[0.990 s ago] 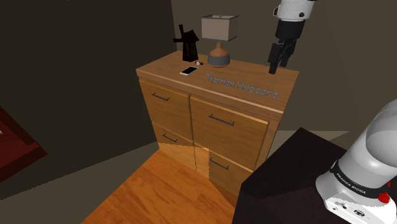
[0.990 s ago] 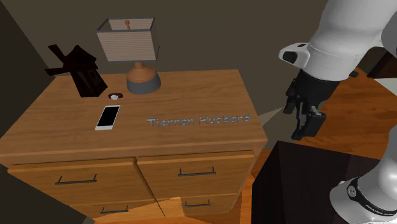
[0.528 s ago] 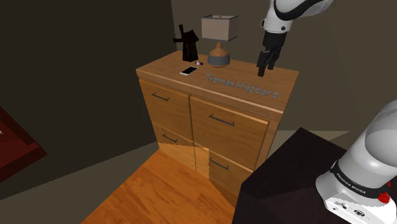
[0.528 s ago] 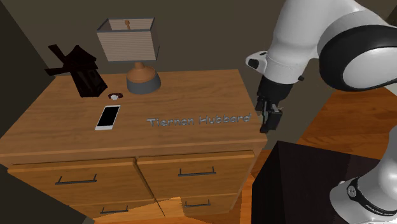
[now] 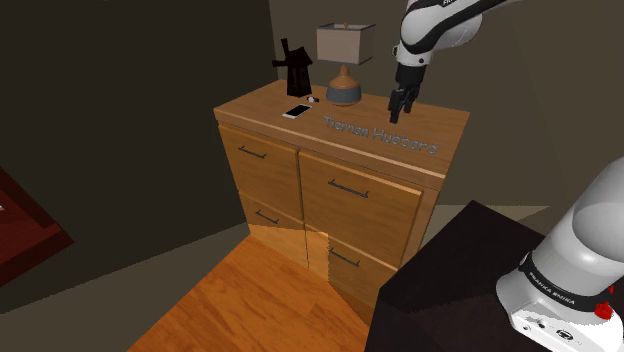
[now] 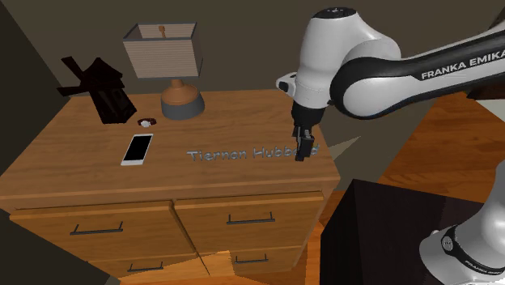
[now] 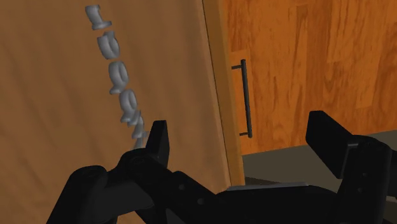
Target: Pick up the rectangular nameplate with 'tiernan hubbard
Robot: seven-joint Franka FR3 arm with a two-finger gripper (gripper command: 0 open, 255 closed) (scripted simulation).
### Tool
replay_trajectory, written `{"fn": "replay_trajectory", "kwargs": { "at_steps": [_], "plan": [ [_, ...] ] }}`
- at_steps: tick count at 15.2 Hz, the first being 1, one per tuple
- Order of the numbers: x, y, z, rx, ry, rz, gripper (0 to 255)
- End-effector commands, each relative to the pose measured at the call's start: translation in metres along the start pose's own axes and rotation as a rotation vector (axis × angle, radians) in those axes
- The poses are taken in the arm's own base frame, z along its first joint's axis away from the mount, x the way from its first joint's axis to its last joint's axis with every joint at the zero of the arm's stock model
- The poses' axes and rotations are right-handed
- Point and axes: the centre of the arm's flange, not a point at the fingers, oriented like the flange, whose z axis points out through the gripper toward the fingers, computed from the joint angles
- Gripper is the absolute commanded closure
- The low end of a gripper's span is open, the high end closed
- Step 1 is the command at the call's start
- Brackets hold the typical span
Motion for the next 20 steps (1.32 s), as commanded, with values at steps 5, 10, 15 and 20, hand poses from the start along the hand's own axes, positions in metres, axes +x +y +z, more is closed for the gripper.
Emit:
{"fn": "replay_trajectory", "kwargs": {
  "at_steps": [5, 10, 15, 20],
  "plan": [
    [0.051, 0.041, 0.041, -0.012, 0.016, -0.034, 0],
    [0.095, 0.075, 0.072, -0.020, 0.028, -0.062, 0],
    [0.121, 0.094, 0.100, -0.025, 0.035, -0.078, 0],
    [0.120, 0.094, 0.127, -0.025, 0.035, -0.078, 0]
  ]
}}
